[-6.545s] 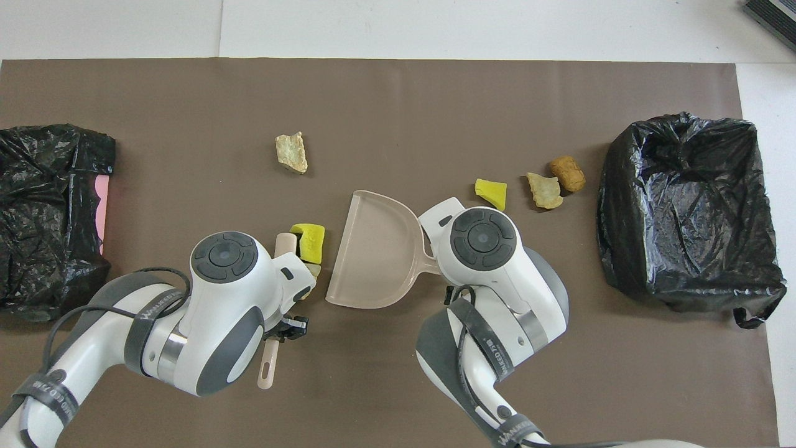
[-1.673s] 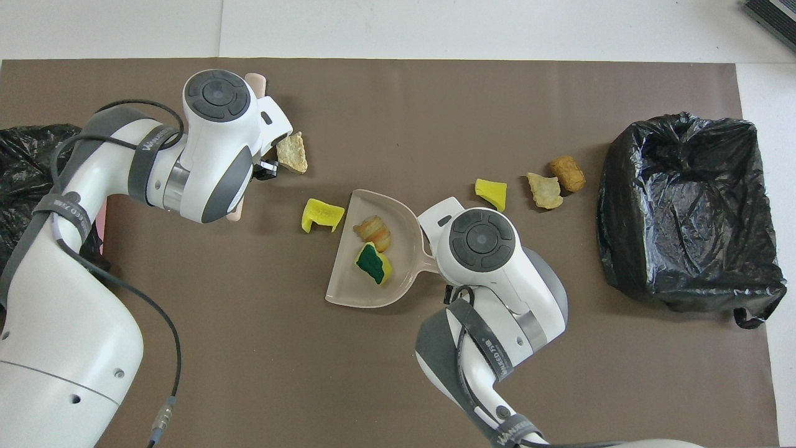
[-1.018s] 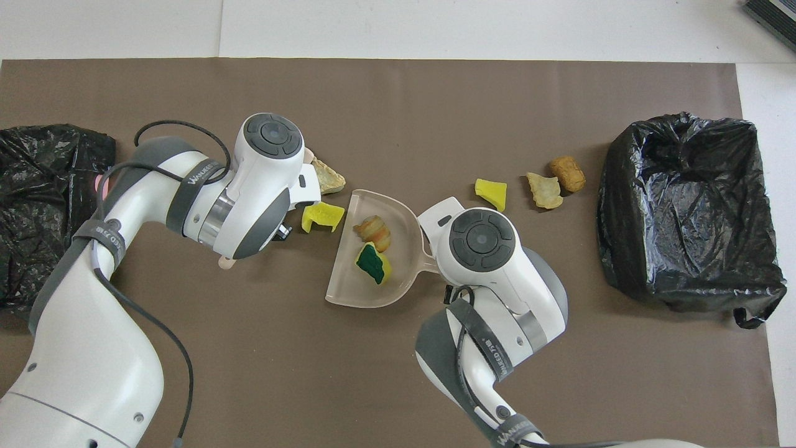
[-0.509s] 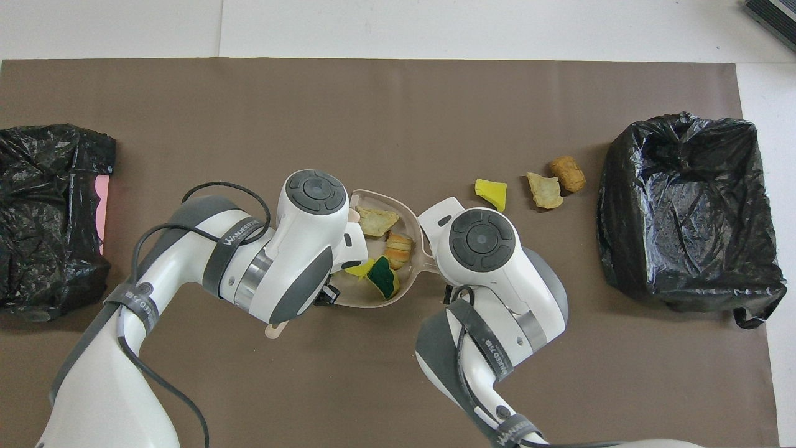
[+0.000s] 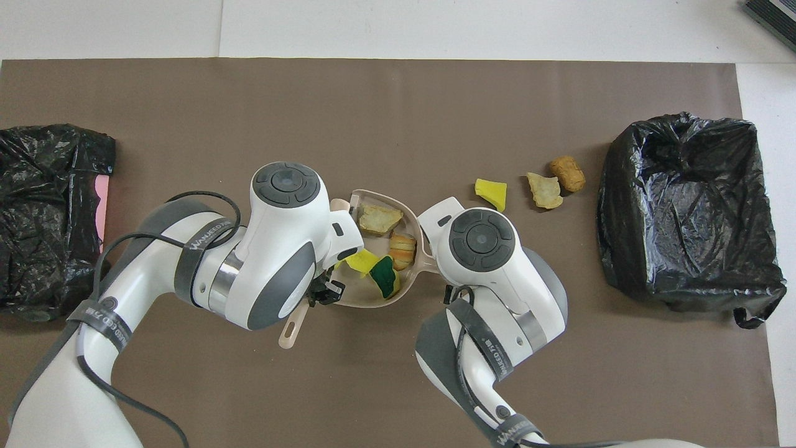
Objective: Sweep and dump trash in bin
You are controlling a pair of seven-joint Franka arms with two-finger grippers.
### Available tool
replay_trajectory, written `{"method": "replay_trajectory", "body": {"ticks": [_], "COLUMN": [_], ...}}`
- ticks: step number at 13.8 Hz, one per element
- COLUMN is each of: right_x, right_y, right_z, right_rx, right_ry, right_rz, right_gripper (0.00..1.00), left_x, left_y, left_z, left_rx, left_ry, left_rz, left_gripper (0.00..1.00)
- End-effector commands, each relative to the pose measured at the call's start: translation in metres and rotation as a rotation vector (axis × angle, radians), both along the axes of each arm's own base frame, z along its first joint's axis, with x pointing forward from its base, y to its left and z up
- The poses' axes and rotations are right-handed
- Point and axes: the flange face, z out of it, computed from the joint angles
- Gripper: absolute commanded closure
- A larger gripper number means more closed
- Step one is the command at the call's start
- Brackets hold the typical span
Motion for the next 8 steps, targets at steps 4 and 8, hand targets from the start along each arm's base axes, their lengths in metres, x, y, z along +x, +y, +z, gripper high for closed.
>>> {"method": "replay_trajectory", "body": {"ticks": [4,8], "right_x": [0.008,0.020], "right_y": [-0.005,-0.028], "right_z": [0.009,0.036], "right_rx": [-0.009,-0.017], "right_ry": [-0.008,0.013], "right_rz": [0.007,0.029], "right_gripper": [1.00,1.00], "left_x": [-0.009,-0.008], "left_y": [0.005,0.006], "left_z": [0.004,0.004], "left_rx": [0.044,0.053], "left_ry": [0.005,-0.002], "left_rz": [0.133,0.143], "left_gripper": [1.00,1.00]}}
